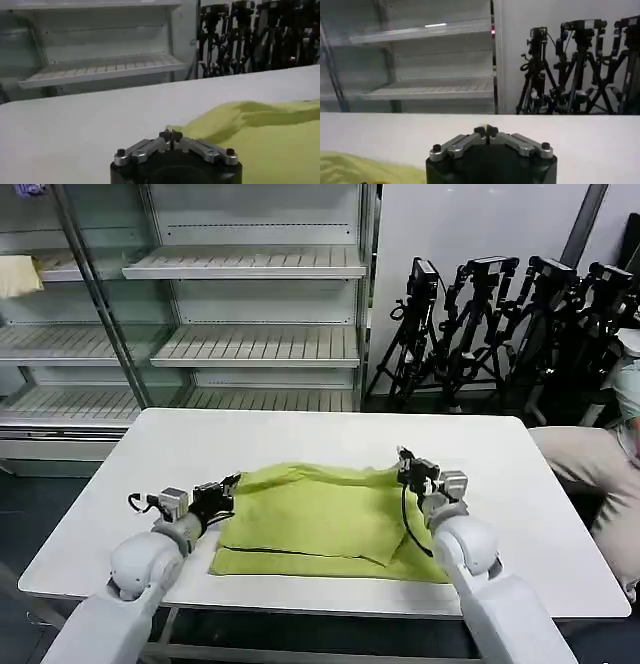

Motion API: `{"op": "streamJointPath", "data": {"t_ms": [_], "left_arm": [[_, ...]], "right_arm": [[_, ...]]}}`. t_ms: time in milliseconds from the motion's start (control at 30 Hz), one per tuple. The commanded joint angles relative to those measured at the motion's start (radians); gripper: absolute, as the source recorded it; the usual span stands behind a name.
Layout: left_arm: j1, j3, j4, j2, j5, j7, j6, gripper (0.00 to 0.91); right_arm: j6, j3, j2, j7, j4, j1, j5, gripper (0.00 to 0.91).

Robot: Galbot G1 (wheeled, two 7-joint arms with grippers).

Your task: Fold and organize the clothes.

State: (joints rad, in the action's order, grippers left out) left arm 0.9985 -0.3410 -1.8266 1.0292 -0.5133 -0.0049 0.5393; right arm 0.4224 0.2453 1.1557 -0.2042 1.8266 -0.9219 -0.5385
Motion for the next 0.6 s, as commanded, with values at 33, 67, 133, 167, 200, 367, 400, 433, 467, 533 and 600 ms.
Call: {"op": "streamJointPath", "data": {"t_ms": [33,67,133,167,200,367,400,433,467,533,600], "left_arm": [[0.125,-0.048,-0.104,-0.006,0.007,0.002,-0.009,0.01],[0.133,-0.05,-0.108,-0.004,0.012,0.001,-0.011,0.01],[0.15,-0.053,-0.118,0.001,0.02,0.002,-0.015,0.01],[0.155,-0.054,-0.123,0.003,0.023,0.003,-0.016,0.01],[0.163,-0.057,-0.126,0.006,0.024,0.004,-0.017,0.01],[0.186,-0.07,-0.14,0.01,0.033,0.01,-0.012,0.01],[0.189,-0.07,-0.142,0.01,0.036,0.011,-0.011,0.01],[0.195,-0.07,-0.147,0.01,0.037,0.011,-0.011,0.01],[0.199,-0.069,-0.151,0.011,0.04,0.012,-0.012,0.01],[0.201,-0.066,-0.157,0.013,0.043,0.012,-0.012,0.01],[0.199,-0.065,-0.159,0.014,0.044,0.013,-0.014,0.01]], "right_arm": [[-0.002,0.021,-0.026,0.002,0.128,-0.143,0.008,0.0],[-0.002,0.027,-0.03,0.005,0.139,-0.159,0.016,0.0],[-0.004,0.037,-0.037,0.002,0.163,-0.188,0.027,0.0],[-0.006,0.041,-0.04,-0.004,0.172,-0.195,0.029,0.0],[-0.009,0.045,-0.044,-0.005,0.18,-0.2,0.029,0.0],[-0.011,0.065,-0.064,-0.003,0.207,-0.225,0.032,0.0],[-0.016,0.067,-0.065,-0.002,0.21,-0.231,0.033,0.0],[-0.024,0.071,-0.063,0.001,0.214,-0.244,0.033,0.0],[-0.025,0.073,-0.062,0.001,0.216,-0.249,0.036,0.0],[-0.031,0.08,-0.058,0.008,0.223,-0.269,0.045,0.0],[-0.035,0.089,-0.058,0.011,0.225,-0.277,0.054,0.0]]}}
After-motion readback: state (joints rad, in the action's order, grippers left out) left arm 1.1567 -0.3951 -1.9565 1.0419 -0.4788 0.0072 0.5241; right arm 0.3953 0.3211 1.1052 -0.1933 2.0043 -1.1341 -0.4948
